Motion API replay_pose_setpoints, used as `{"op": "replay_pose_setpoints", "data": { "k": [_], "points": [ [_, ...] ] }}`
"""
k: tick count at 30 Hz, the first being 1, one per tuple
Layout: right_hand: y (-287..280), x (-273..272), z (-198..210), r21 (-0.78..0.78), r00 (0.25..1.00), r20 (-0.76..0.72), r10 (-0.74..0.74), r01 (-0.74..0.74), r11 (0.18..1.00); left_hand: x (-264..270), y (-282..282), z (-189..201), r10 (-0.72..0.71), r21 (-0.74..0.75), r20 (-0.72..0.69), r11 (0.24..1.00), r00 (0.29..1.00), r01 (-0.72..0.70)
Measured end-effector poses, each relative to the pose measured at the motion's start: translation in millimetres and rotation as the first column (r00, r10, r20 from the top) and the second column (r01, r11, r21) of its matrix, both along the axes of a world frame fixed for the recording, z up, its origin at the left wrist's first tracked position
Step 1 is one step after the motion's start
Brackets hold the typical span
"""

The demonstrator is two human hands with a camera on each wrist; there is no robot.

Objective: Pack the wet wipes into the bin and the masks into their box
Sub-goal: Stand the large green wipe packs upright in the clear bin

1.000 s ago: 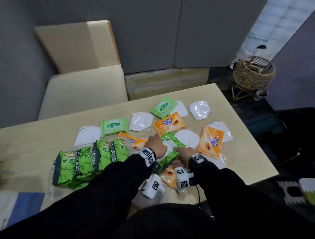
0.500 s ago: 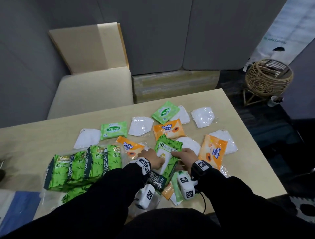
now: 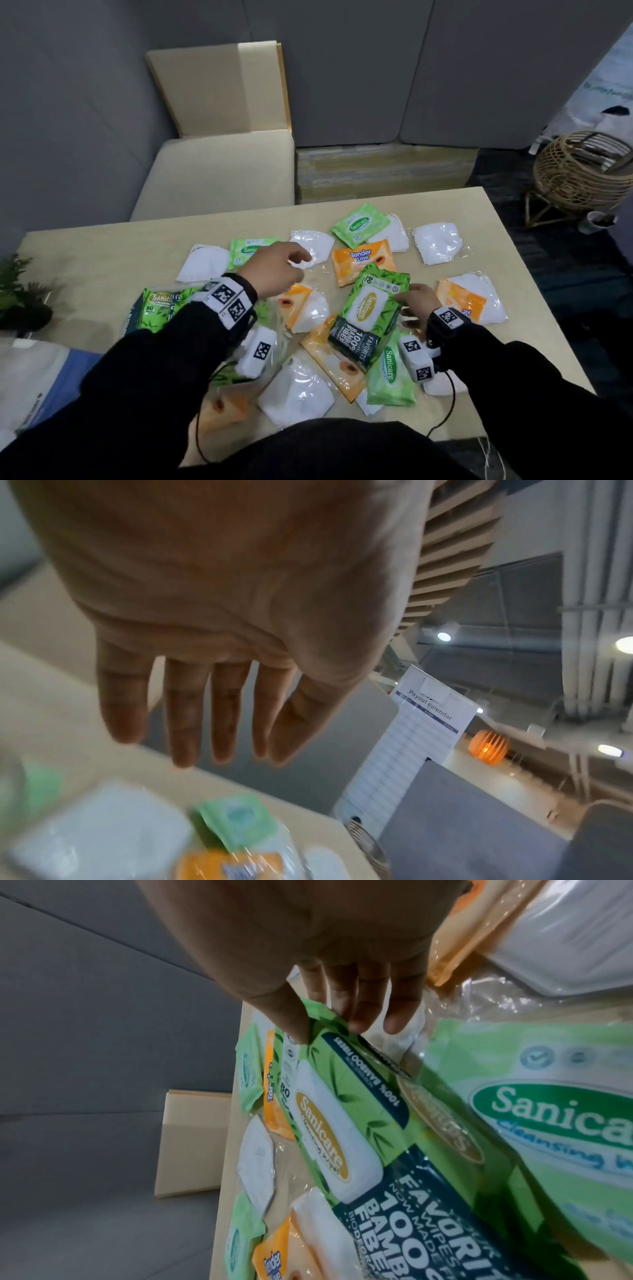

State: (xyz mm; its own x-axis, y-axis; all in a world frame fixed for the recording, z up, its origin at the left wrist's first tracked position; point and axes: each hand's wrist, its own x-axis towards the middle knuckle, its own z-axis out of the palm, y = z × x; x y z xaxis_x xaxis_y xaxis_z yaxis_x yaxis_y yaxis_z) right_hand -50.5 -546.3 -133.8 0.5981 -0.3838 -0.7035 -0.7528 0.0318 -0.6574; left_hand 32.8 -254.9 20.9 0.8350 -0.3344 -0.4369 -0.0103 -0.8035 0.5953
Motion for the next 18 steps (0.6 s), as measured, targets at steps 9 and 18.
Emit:
{"op": "replay_pose_setpoints", "data": {
  "k": [9,18],
  "points": [
    [-3,2,3,-0.364,0.998,0.065,0.001,0.023,0.931,23,104,-7,-0.235,0.600,-0.114,0.758,0.965,0.255],
    [105,23,29,-0.432,0.485,0.057,0.873,-0.776,0.459,34,103,-13,-0.286,0.513,-0.070,0.811,0.956,0.280]
  ]
}}
